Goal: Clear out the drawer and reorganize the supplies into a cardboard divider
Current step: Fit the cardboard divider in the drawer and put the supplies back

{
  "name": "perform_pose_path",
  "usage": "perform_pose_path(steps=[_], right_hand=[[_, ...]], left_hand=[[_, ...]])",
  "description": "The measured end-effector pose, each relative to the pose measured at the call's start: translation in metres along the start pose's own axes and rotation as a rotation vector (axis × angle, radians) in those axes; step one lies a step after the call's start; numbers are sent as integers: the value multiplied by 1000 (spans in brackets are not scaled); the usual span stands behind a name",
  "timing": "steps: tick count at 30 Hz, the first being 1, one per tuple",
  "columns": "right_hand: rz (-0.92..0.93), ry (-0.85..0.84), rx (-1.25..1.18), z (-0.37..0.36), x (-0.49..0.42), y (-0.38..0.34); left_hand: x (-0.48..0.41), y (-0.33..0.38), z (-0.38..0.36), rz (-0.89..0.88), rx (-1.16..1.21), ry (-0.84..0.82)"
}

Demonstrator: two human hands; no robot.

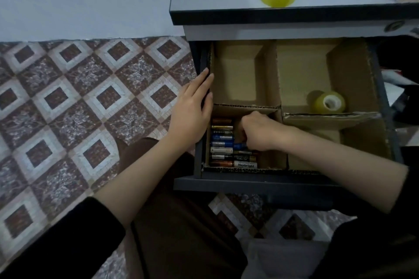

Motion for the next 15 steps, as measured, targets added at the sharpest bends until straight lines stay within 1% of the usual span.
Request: perform_pose_path(steps=[6, 11, 15], right_hand=[[-140, -69, -99, -9, -2, 5], [-179, -47, -207, -10, 2, 6], [-174, -36, -209, -9, 4, 6]], left_hand=[[1, -1, -1, -4, 48, 12], [0, -3, -2, -1, 51, 22], [0, -3, -2, 4, 59, 15]])
Point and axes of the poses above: each hand's wrist, its own x-axis away from the middle knuckle, its own z-axis out of the back of the hand, y = z × x, the point moved 6 cm from there along -x, towards the middle knuckle, and after that the axes turned 5 degrees about x, right-handed, at the moved point
